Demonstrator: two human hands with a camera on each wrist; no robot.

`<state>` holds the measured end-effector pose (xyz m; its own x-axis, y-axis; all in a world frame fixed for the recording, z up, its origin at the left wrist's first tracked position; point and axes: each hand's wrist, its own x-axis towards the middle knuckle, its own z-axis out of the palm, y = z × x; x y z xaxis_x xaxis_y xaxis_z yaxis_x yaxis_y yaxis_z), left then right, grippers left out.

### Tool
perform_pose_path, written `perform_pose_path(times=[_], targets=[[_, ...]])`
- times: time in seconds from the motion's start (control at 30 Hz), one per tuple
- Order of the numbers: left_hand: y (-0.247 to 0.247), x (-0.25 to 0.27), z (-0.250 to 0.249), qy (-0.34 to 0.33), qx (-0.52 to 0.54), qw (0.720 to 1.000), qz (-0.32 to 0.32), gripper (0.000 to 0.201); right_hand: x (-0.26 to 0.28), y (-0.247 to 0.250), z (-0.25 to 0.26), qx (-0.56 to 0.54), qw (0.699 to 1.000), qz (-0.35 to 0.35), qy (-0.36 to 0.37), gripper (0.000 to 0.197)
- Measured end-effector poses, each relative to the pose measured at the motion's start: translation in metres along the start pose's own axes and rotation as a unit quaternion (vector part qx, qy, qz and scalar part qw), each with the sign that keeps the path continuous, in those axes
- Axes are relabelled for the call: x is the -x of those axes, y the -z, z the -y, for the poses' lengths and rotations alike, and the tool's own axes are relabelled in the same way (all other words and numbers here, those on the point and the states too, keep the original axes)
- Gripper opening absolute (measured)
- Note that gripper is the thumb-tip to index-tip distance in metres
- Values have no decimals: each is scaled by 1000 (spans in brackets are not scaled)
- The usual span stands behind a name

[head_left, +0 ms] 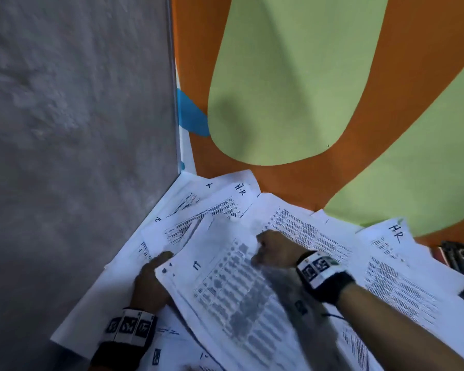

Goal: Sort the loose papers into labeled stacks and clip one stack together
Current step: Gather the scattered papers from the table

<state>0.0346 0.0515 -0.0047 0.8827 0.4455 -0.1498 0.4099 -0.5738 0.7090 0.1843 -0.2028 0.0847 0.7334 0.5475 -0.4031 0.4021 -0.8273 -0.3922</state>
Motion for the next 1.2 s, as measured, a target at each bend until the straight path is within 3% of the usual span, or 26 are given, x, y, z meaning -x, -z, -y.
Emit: perform_pose_path(times=[0.1,0.3,0.37,0.43,0.5,0.6,0.67,0.7,0.73,0.8,0.83,0.9,0.93,0.97,1.0,1.07,1.13,1.17,1.2], targets=[[-5,-7,7,2,0,1000,22,68,1,-9,-4,-45,999,-15,9,35],[10,9,-31,60,155,986,-23,71,29,40,-46,-109,988,-106,15,33],[7,14,-50,45,223,974,-13,84,49,53,-59,-193,971,-141,22,35],[-1,15,-70,26,290,956,35,95,65,59,-70,-294,940,-168,40,20],[-10,15,-90,-17,385,919,79,103,75,63,-70,-349,916,-192,49,21],[-12,13,-130,-77,495,861,87,80,83,65,-69,-405,880,-243,53,17],[-9,11,-153,-93,529,839,89,62,84,61,-73,-430,857,-280,53,45],[-8,9,-164,-103,525,840,86,54,86,60,-75,-441,847,-291,53,42],[-7,7,-172,-110,514,847,71,46,88,60,-76,-443,841,-305,48,26],[-5,2,-182,-127,485,864,43,45,89,57,-77,-448,833,-321,45,11],[-4,0,-186,-140,463,875,39,55,91,55,-76,-451,828,-330,52,12],[-6,1,-193,-176,401,898,50,71,91,47,-79,-436,819,-365,77,48],[-6,2,-197,-189,381,904,49,67,91,45,-81,-413,819,-391,80,66],[-5,0,-198,-199,374,905,41,58,96,45,-77,-389,819,-414,81,72],[-3,-3,-199,-201,365,908,30,54,101,50,-71,-368,825,-422,83,63],[8,-11,-202,-191,331,924,24,71,110,64,-61,-360,826,-424,91,27],[18,-20,-208,-186,290,938,47,75,115,77,-55,-365,809,-452,90,13],[21,-25,-210,-199,267,941,62,67,114,80,-58,-381,801,-452,98,21],[22,-26,-215,-214,263,937,85,57,113,79,-59,-388,798,-452,93,43]])
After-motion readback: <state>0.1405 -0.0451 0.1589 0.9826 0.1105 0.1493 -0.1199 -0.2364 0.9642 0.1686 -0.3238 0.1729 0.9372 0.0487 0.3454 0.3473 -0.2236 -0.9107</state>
